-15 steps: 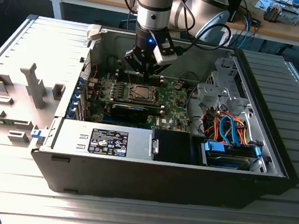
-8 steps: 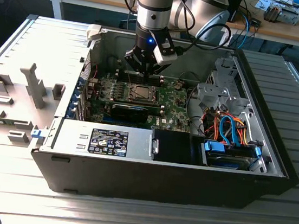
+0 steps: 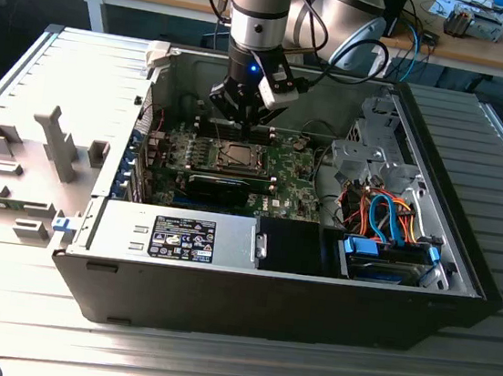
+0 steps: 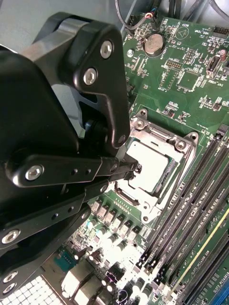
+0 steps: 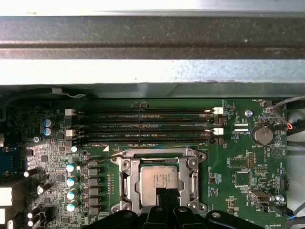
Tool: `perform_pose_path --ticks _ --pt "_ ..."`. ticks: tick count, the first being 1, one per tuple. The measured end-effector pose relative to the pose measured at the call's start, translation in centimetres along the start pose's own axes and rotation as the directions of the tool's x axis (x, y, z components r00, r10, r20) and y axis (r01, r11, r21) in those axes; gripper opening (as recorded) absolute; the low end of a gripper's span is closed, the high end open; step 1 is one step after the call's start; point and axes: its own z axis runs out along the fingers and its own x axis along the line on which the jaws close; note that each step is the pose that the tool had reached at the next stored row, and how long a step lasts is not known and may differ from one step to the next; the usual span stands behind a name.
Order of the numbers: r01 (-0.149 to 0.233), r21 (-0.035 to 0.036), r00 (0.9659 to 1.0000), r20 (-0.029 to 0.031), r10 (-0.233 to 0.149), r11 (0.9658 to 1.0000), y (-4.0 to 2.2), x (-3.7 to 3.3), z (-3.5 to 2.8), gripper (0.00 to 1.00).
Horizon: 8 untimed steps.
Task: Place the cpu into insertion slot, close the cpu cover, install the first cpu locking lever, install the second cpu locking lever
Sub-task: 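Install the first cpu locking lever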
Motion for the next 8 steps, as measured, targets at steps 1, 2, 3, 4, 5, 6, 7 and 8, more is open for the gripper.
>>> perform_pose_path --ticks 1,2,3,4,5,6,7,8 --pt "0.001 0.0000 1.0000 0.0000 -0.001 1.0000 0.00 0.00 0.00 0.11" --pt "0.001 0.0000 1.0000 0.0000 -0.001 1.0000 0.00 0.00 0.00 0.11" --pt "0.002 -0.0001 1.0000 0.0000 -0.002 1.0000 0.00 0.00 0.00 0.11" --pt "0.003 -0.0001 1.0000 0.0001 -0.003 1.0000 0.00 0.00 0.00 0.11" --pt "0.004 -0.0001 1.0000 0.0001 -0.004 1.0000 0.00 0.00 0.00 0.11" --pt "0.004 -0.0002 1.0000 0.0001 -0.004 1.0000 0.00 0.00 0.00 0.11" --pt "0.005 -0.0002 1.0000 0.0001 -0.005 1.0000 0.00 0.00 0.00 0.11" --pt "0.006 -0.0003 1.0000 0.0002 -0.006 1.0000 0.00 0.00 0.00 0.11"
